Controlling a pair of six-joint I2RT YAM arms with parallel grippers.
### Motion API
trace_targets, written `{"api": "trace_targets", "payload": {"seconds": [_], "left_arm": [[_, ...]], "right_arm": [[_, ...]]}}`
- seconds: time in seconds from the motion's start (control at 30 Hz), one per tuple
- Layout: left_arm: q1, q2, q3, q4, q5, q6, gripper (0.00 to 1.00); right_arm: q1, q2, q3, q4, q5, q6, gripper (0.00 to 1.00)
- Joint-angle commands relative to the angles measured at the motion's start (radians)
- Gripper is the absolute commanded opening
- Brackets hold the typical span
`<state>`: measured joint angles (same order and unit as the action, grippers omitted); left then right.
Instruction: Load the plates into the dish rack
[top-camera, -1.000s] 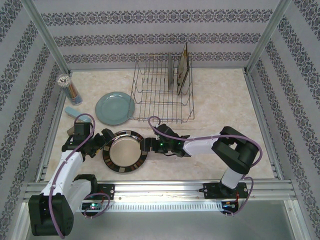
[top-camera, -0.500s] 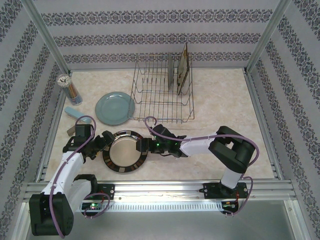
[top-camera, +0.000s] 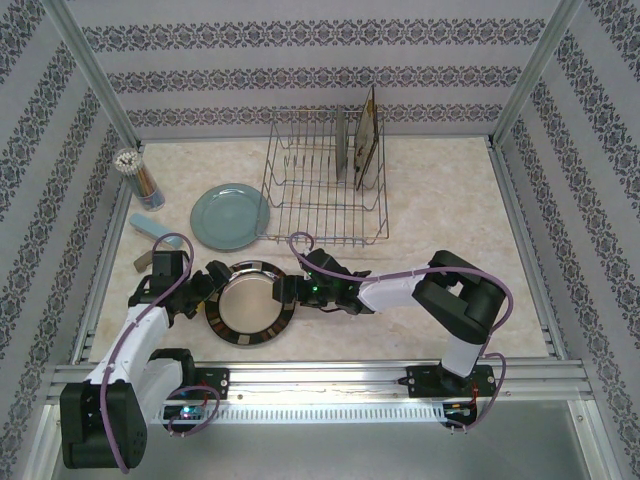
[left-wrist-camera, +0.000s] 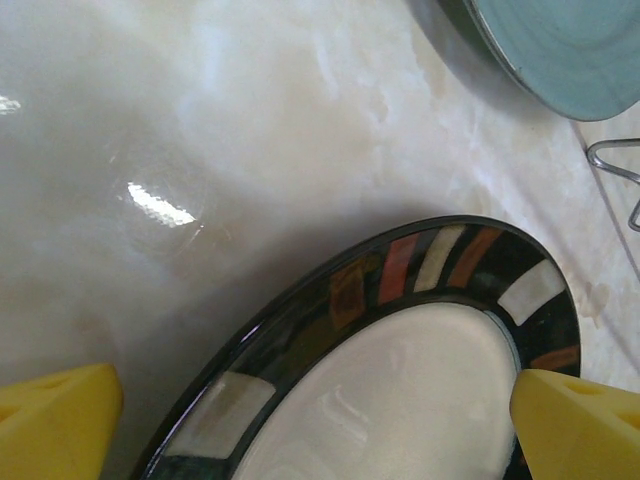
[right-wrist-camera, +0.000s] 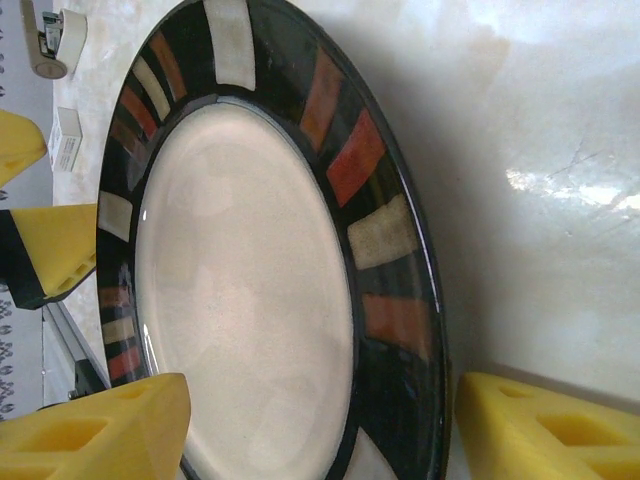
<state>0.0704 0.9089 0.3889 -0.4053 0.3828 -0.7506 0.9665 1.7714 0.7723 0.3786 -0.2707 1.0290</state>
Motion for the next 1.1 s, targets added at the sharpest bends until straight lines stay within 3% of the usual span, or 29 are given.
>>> {"api": "trace_targets", "payload": {"seconds": [0.0, 0.17, 0.73, 0.87, 1.07], "left_arm": [[-0.016, 0.003, -0.008, 0.052, 0.014, -0.029, 1.0], [-0.03, 0.005, -0.01, 0.066, 0.013, -0.043, 1.0], [-0.065, 0.017, -0.025, 0.105, 0.005, -0.076, 1.0], [-0.07, 0.022, -0.024, 0.11, 0.004, -0.08, 1.0], [-0.077, 0.02, -0.024, 0.108, -0.001, -0.081, 1.0]], "right_arm": [[0.01, 0.024, 0.015, 0.035, -0.008, 0.022, 0.68], [0.01, 0.032, 0.025, 0.045, -0.018, 0.024, 0.63], [0.012, 0.066, 0.074, 0.083, -0.051, 0.032, 0.6], [0.013, 0.074, 0.078, 0.096, -0.059, 0.035, 0.52], [0.015, 0.07, 0.062, 0.124, -0.048, 0.048, 0.28]]}}
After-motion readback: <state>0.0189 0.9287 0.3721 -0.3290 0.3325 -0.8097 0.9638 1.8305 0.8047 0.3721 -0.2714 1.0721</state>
